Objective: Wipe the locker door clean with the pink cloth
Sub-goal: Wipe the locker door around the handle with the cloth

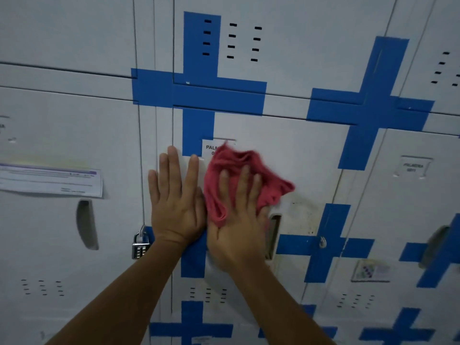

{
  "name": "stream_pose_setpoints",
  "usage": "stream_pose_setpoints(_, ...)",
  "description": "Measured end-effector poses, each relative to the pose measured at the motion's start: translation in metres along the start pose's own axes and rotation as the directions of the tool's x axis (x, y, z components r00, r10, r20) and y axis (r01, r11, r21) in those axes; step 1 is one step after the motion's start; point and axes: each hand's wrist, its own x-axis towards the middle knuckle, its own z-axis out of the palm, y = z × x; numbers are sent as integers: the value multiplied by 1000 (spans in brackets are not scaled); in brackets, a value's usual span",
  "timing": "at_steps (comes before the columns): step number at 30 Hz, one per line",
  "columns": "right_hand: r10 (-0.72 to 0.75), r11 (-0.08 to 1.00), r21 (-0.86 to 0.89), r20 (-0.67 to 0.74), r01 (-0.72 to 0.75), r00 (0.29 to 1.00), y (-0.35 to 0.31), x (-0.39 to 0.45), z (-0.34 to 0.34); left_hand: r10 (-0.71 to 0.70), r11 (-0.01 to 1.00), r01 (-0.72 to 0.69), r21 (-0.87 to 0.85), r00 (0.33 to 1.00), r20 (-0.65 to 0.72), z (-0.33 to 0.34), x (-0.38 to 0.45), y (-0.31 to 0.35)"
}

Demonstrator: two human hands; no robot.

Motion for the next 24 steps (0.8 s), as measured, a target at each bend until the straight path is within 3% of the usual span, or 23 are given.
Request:
stream_pose_setpoints(3,-102,990,97,39,98,994,4,-36,18,-1,1000,0,25,1000,31,1,-2,-4)
stream_pose_setpoints(9,-91,995,49,167,84,982,15,-75,43,1,1000,-1,-31,1000,-8,-1,-2,-2)
stream_pose_setpoints(15,-73,997,15,63,72,995,11,-28,5,-15,1000,16,0,1000,16,0,-2,-2)
stream_pose_setpoints(19,62,998,-33,5,-62,998,-4,21,-21,-13,1000,13,-9,1000,0,0,-2,-1)
stream_pose_setpoints(24,31,999,-14,48,-30,998,-2,-12,-2,-16,999,16,27,1000,2,2,-2,-3)
